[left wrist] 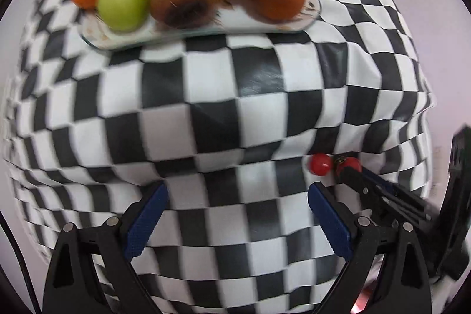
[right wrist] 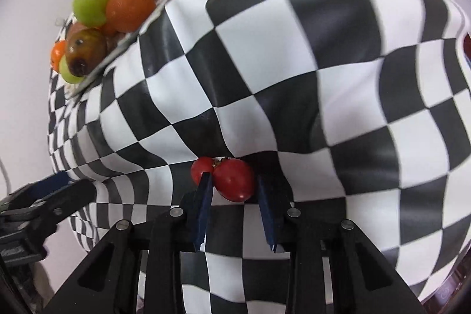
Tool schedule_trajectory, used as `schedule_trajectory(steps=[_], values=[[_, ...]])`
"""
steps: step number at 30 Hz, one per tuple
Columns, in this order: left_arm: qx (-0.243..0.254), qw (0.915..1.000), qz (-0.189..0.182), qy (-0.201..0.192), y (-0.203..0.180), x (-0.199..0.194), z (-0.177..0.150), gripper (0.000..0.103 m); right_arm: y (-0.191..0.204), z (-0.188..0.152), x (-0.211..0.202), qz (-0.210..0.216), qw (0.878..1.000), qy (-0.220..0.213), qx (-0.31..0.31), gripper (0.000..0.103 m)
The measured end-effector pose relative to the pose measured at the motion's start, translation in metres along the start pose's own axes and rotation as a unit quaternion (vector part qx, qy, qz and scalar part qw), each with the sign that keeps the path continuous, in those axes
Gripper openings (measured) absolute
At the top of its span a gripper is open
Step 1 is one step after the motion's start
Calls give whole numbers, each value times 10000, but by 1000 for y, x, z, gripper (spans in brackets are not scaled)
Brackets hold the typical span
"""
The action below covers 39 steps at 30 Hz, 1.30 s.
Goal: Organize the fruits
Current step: 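Grasp a red cherry tomato with the left tool while the right tool grasps the other, then lower both cherry tomatoes onto the plate edge and open both tools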
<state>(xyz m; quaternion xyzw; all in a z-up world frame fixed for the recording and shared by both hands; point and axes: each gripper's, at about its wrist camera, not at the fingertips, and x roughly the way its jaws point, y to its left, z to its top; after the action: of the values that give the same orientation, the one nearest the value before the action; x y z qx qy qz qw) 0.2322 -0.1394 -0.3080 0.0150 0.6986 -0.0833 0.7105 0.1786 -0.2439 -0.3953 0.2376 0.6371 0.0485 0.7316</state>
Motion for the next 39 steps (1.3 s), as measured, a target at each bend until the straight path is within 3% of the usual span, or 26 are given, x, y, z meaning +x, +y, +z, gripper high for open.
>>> schedule_trajectory(steps=[5, 8, 10, 14, 16, 18, 23, 39], values=[[-34, 9975, -617, 350, -22, 29, 6, 97, -19, -8, -30, 11, 9996, -231, 183, 33], [193, 9966, -692, 401, -45, 43, 9, 81, -33, -8, -39, -96, 9990, -310, 292, 33], [379, 9960, -658, 468, -60, 50, 9, 65, -43, -9, -43, -139, 9984, -357, 405, 33], [670, 9949, -558, 518, -84, 61, 9, 55, -62, -7, -54, -173, 9973, -430, 572, 33], [773, 9945, -517, 485, -95, 65, 4, 41, -66, -9, -55, -191, 9969, -450, 613, 33], [922, 9938, -421, 458, -117, 74, 5, 36, -70, -10, -58, -205, 9966, -467, 643, 33], [1027, 9937, -261, 359, -130, 79, 6, 36, -70, -10, -58, -213, 9965, -476, 655, 33], [693, 9963, -198, 468, -111, 100, 13, 36, -65, -6, -50, -226, 9974, -388, 571, 33]])
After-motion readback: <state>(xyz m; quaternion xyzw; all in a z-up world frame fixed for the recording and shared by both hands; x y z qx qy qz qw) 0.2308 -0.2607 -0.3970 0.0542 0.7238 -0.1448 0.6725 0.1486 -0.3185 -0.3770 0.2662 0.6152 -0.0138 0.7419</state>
